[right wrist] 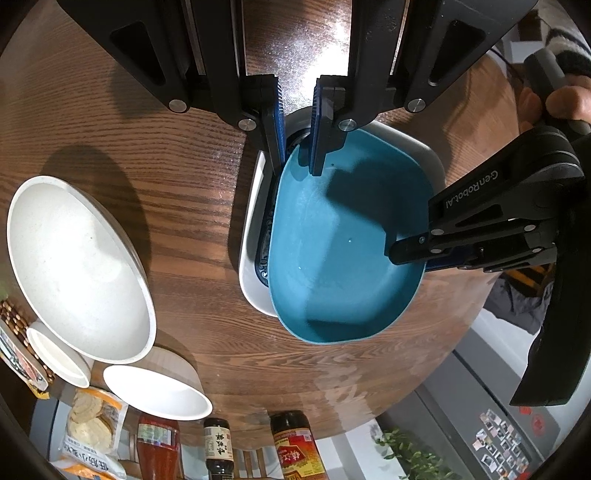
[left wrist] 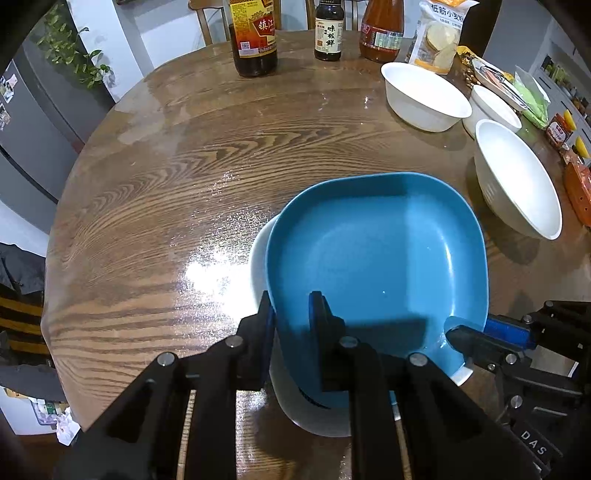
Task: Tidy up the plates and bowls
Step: 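Lower the blue bowl onto the stacked patterned plates with the left gripper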
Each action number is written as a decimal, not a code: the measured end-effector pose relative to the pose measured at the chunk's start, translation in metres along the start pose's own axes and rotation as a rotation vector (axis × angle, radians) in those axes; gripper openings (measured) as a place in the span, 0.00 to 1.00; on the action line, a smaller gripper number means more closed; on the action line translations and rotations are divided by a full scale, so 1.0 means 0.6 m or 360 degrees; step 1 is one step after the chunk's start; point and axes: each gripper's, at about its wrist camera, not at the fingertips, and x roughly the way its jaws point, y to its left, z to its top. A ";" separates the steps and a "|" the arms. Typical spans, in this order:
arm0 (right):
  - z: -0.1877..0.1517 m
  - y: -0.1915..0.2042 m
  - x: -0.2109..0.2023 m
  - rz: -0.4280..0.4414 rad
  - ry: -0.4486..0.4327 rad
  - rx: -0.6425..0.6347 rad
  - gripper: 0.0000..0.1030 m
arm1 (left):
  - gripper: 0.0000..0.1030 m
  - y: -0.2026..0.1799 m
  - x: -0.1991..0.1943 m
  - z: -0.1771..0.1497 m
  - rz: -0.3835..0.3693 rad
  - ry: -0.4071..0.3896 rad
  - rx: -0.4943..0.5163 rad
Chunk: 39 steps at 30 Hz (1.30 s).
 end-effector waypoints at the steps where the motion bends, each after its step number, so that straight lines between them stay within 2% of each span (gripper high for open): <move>1: 0.000 0.000 -0.001 -0.0001 -0.0002 0.0000 0.11 | 0.16 0.001 0.000 0.000 -0.0004 0.0002 0.0000; 36: 0.002 -0.004 -0.017 -0.0035 -0.0051 0.0018 0.11 | 0.19 0.000 0.008 0.000 -0.0010 0.0011 0.0015; 39: 0.001 -0.002 -0.018 -0.0033 -0.0053 0.0024 0.11 | 0.22 0.000 0.006 -0.003 -0.0012 0.0009 0.0022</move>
